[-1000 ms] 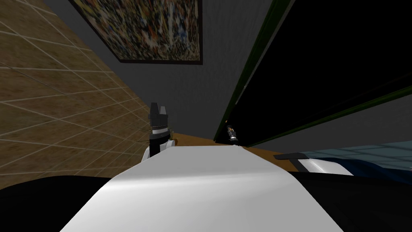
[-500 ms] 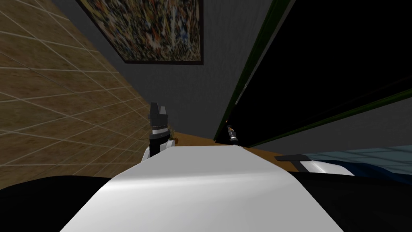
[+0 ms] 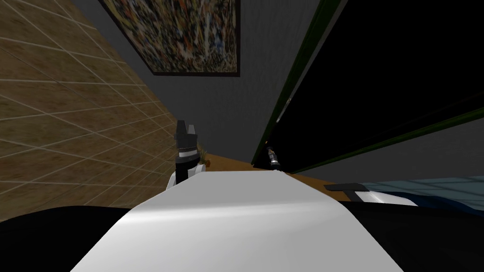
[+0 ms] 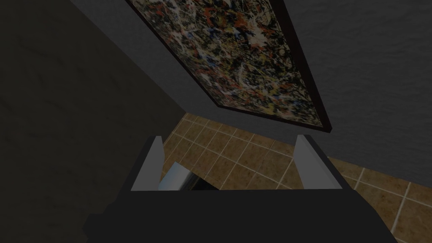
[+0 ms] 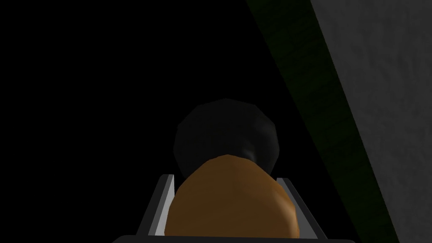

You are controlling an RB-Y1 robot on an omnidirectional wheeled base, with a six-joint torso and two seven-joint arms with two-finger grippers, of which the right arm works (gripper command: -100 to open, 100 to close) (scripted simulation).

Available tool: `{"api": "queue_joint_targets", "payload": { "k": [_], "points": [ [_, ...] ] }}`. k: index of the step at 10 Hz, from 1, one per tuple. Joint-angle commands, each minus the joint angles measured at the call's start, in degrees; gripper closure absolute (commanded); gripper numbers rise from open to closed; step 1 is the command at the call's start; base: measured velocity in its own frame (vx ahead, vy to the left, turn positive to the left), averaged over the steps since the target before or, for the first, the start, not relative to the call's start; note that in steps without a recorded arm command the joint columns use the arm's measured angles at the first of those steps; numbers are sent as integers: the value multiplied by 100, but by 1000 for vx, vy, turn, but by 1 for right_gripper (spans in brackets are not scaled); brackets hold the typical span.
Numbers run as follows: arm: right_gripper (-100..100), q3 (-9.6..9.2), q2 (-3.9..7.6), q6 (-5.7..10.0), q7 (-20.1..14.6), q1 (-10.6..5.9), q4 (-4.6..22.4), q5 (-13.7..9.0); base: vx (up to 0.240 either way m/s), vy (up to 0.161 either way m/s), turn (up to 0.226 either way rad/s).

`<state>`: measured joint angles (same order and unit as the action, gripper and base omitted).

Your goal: Pull the door open

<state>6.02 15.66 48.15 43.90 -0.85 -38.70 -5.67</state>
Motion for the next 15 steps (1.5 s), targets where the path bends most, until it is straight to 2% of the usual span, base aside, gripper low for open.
{"api": "queue_joint_targets", "payload": {
  "k": [1, 15],
  "points": [
    [100, -18, -29, -3, -286, 1, 7, -38, -29, -15, 51],
    [100, -31, -34, -20, -2191, 4, 1, -360, -37, -15, 55]
  ]
}}
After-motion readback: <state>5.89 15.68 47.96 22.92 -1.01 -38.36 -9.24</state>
